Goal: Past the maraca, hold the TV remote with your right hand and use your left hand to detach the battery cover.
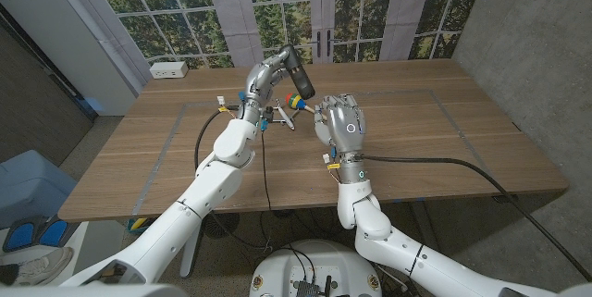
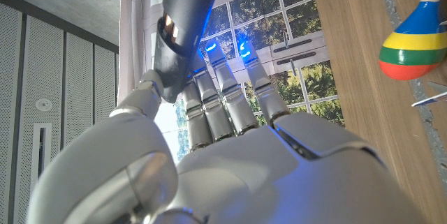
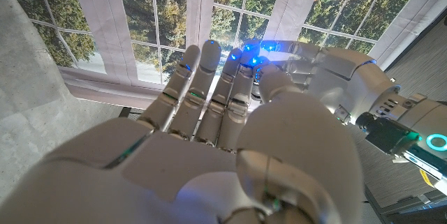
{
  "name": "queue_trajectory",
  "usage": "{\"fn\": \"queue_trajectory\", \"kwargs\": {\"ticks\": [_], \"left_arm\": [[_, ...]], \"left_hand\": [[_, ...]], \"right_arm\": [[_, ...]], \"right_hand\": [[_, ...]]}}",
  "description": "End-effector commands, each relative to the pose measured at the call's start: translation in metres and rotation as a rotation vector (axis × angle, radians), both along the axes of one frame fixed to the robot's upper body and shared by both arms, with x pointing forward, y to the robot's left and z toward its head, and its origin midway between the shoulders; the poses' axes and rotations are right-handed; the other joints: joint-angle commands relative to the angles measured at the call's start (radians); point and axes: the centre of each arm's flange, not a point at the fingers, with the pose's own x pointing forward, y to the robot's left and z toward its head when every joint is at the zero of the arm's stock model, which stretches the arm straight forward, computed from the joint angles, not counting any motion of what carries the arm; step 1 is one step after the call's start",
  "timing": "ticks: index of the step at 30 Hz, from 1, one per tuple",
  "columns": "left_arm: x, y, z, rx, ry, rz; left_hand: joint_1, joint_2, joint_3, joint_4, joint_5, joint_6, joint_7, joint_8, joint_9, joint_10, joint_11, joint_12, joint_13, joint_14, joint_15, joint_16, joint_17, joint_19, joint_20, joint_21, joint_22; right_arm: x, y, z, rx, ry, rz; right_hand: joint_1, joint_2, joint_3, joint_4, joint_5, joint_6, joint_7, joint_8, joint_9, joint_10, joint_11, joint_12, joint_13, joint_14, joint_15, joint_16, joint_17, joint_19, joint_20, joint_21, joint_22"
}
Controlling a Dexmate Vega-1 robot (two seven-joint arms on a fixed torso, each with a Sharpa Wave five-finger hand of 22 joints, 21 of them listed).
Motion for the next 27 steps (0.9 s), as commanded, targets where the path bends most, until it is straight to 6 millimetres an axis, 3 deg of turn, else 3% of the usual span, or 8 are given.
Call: {"fn": "queue_trajectory", "kwargs": {"ticks": [1, 6, 8, 12, 13, 15, 18, 27], "left_arm": [[0.009, 0.006, 0.002, -0.086, 0.000, -0.113], [0.011, 0.012, 0.000, -0.176, -0.016, -0.109], [0.012, 0.012, -0.001, -0.193, -0.021, -0.110], [0.011, 0.011, -0.002, -0.201, -0.023, -0.098], [0.011, 0.010, -0.002, -0.198, -0.018, -0.094], [0.011, 0.009, -0.003, -0.194, -0.017, -0.092], [0.012, 0.007, -0.003, -0.184, -0.016, -0.092], [0.023, 0.005, 0.001, -0.092, -0.013, -0.190]], "left_hand": [[0.010, 0.027, 0.070, 0.053, 0.007, 0.043, -0.008, -0.010, -0.012, 0.034, -0.017, 0.004, -0.007, 0.015, -0.117, 0.013, 0.007, 0.003, -0.002, 0.005, 0.003], [0.016, 0.034, 0.074, 0.044, 0.008, 0.056, -0.007, -0.020, -0.025, 0.056, -0.022, 0.007, -0.017, 0.023, -0.120, 0.022, 0.012, 0.006, -0.006, 0.008, 0.003], [0.020, 0.037, 0.075, 0.039, 0.008, 0.063, -0.006, -0.024, -0.031, 0.061, -0.023, 0.006, -0.022, 0.022, -0.120, 0.026, 0.016, 0.006, -0.007, 0.008, 0.003], [0.026, 0.040, 0.077, 0.033, 0.010, 0.073, -0.003, -0.031, -0.039, 0.065, -0.016, 0.004, -0.029, 0.025, -0.121, 0.032, 0.022, 0.005, -0.008, 0.009, 0.003], [0.026, 0.040, 0.078, 0.033, 0.010, 0.074, -0.003, -0.032, -0.040, 0.066, -0.014, 0.004, -0.030, 0.025, -0.121, 0.033, 0.022, 0.004, -0.009, 0.009, 0.003], [0.028, 0.041, 0.079, 0.031, 0.010, 0.075, -0.003, -0.035, -0.043, 0.067, -0.016, 0.003, -0.032, 0.025, -0.121, 0.034, 0.024, 0.003, -0.009, 0.009, 0.003], [0.030, 0.042, 0.080, 0.030, 0.011, 0.077, 0.000, -0.040, -0.047, 0.068, -0.017, 0.001, -0.035, 0.024, -0.120, 0.035, 0.025, 0.003, -0.009, 0.010, 0.003], [0.033, 0.043, 0.084, 0.028, 0.011, 0.081, -0.008, -0.052, -0.057, 0.072, -0.018, -0.002, -0.044, 0.024, -0.120, 0.039, 0.029, -0.010, -0.011, 0.006, 0.003]], "right_arm": [[0.003, 0.001, 0.007, 0.030, 0.017, -0.007], [0.005, 0.000, 0.009, 0.054, 0.047, -0.012], [0.005, 0.000, 0.010, 0.072, 0.066, -0.031], [0.007, 0.002, 0.014, 0.111, 0.116, -0.101], [0.007, 0.002, 0.015, 0.118, 0.135, -0.116], [0.006, 0.002, 0.017, 0.132, 0.174, -0.140], [0.004, 0.002, 0.021, 0.154, 0.232, -0.144], [-0.005, -0.009, 0.034, 0.183, 0.362, 0.025]], "right_hand": [[0.000, -0.005, 0.003, 0.000, 0.000, 0.016, -0.008, 0.004, 0.001, 0.050, -0.036, -0.001, 0.006, 0.011, -0.135, 0.002, 0.002, -0.009, -0.009, 0.010, -0.001], [-0.011, -0.010, -0.001, 0.005, -0.004, 0.015, -0.017, 0.003, 0.000, 0.049, -0.039, -0.003, 0.009, 0.013, -0.130, 0.003, 0.002, -0.004, -0.002, 0.019, -0.001], [-0.074, -0.036, -0.030, 0.027, -0.029, -0.016, -0.017, -0.012, -0.002, 0.018, -0.044, -0.023, 0.010, 0.004, -0.124, 0.006, 0.002, -0.009, 0.026, 0.026, -0.003], [-0.247, -0.103, -0.080, 0.059, -0.040, -0.157, -0.001, -0.077, 0.002, -0.118, -0.018, -0.098, 0.021, -0.090, -0.124, -0.032, -0.009, -0.039, 0.071, 0.027, -0.016], [-0.311, -0.114, -0.094, 0.071, -0.039, -0.264, 0.004, -0.119, 0.011, -0.180, 0.000, -0.144, 0.008, -0.116, -0.123, -0.055, -0.027, -0.049, 0.088, 0.024, -0.019], [-0.375, -0.126, -0.103, 0.078, -0.037, -0.383, 0.007, -0.168, 0.018, -0.247, 0.033, -0.201, -0.011, -0.155, -0.120, -0.109, -0.070, -0.069, 0.103, 0.014, -0.023], [-0.441, -0.136, -0.116, 0.091, -0.039, -0.476, 0.013, -0.205, 0.023, -0.294, 0.058, -0.248, -0.028, -0.179, -0.117, -0.160, -0.119, -0.079, 0.112, 0.006, -0.026], [-0.538, -0.147, -0.145, 0.122, -0.037, -0.487, 0.016, -0.206, 0.031, -0.275, 0.062, -0.264, -0.040, -0.183, -0.114, -0.190, -0.146, -0.087, 0.118, -0.002, -0.026]]}}
